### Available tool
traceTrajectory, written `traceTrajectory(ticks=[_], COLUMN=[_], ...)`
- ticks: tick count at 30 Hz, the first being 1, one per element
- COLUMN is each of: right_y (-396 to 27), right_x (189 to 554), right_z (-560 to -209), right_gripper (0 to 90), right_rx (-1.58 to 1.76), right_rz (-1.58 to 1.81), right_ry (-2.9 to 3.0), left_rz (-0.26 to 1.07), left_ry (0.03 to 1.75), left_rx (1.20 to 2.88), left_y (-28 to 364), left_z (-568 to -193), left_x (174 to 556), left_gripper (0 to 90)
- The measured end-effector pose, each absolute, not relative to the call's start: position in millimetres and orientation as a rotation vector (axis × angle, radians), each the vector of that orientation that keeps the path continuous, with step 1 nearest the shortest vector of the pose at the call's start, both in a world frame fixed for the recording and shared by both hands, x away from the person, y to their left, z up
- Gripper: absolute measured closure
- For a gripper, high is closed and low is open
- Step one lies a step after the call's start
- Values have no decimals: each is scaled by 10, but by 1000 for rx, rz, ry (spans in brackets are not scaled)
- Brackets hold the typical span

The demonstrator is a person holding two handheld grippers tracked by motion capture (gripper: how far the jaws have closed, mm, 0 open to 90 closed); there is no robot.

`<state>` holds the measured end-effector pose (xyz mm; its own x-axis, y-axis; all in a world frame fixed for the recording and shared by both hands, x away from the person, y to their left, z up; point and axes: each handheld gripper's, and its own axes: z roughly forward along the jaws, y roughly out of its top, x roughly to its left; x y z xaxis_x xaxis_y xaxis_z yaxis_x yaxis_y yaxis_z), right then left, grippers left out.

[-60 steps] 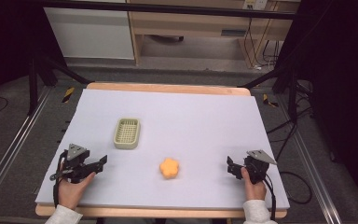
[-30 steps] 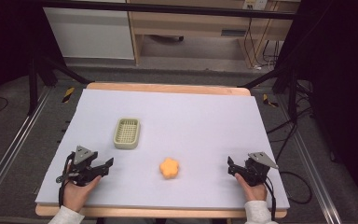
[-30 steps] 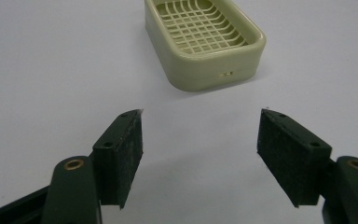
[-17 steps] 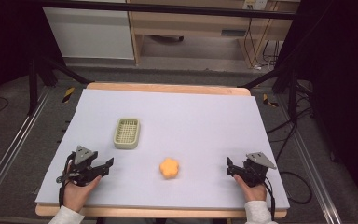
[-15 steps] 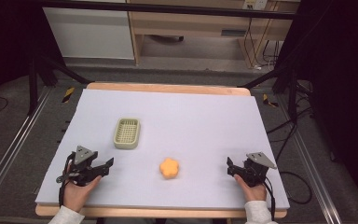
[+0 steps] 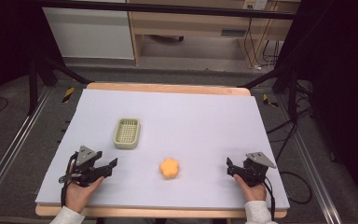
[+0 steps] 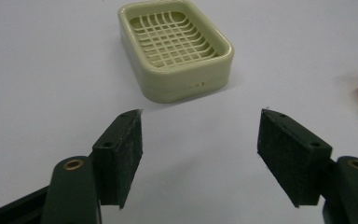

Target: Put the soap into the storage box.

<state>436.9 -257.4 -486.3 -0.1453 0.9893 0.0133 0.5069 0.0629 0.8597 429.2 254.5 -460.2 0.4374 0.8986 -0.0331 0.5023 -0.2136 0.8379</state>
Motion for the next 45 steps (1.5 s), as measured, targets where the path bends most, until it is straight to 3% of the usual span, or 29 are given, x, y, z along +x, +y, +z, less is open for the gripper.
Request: traceTrajectory(ticks=[45], right_y=[-2578], right_x=[4396], right_z=[-4872], right_gripper=[60], right_rx=[1505], right_rz=[980], right_ry=[1748], left_rz=[530], left_ry=[998], left_rx=[1922], left_y=[1880], left_z=[-4419], left_x=[4286], left_gripper=[315])
